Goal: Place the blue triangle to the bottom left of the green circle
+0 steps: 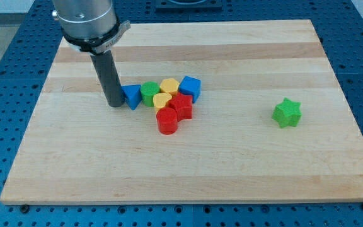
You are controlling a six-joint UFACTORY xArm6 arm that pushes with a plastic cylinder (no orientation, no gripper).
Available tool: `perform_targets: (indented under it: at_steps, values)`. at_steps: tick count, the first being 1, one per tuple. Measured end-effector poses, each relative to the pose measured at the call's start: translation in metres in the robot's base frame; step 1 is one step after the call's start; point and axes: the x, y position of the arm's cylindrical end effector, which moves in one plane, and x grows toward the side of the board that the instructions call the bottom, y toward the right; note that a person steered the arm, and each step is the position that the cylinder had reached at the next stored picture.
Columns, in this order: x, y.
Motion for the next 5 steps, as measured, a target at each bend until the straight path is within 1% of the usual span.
perform_targets:
  at_steps: [2,4,5]
  values:
    - [-0.025,-0.003]
    - [-0.045,-0.017]
    - [-0.082,-0.017]
